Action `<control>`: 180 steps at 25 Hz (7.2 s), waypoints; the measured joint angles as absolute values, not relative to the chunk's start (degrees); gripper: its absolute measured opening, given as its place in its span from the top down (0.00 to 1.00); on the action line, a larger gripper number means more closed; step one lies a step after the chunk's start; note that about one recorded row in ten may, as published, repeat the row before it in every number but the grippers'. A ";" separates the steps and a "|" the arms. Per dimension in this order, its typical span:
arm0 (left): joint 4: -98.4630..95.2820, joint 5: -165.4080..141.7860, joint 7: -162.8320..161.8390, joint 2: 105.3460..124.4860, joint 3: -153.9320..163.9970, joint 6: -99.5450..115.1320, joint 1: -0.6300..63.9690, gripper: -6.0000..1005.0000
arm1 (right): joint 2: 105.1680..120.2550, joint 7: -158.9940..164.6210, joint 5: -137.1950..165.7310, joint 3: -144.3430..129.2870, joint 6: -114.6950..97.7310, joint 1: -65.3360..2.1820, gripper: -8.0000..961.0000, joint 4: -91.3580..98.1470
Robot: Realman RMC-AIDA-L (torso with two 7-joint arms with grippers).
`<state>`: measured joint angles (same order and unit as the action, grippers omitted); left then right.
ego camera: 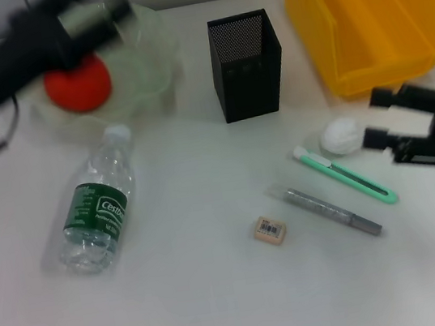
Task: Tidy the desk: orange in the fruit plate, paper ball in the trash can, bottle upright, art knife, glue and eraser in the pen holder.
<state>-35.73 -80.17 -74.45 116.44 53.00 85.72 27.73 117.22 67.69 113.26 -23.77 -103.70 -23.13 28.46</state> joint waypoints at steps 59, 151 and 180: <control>-35.68 -100.79 -72.42 115.33 52.91 103.04 22.45 0.21 | 119.36 142.79 153.71 -64.51 -91.41 -34.43 0.50 97.91; -67.08 -111.68 -128.28 118.47 73.94 69.10 22.64 0.53 | 117.39 62.03 104.22 -41.62 -95.71 -22.00 0.13 27.33; -30.76 -68.04 -53.46 118.53 58.49 82.27 17.96 0.44 | 119.19 66.60 102.71 -38.70 -96.25 -26.58 0.13 26.53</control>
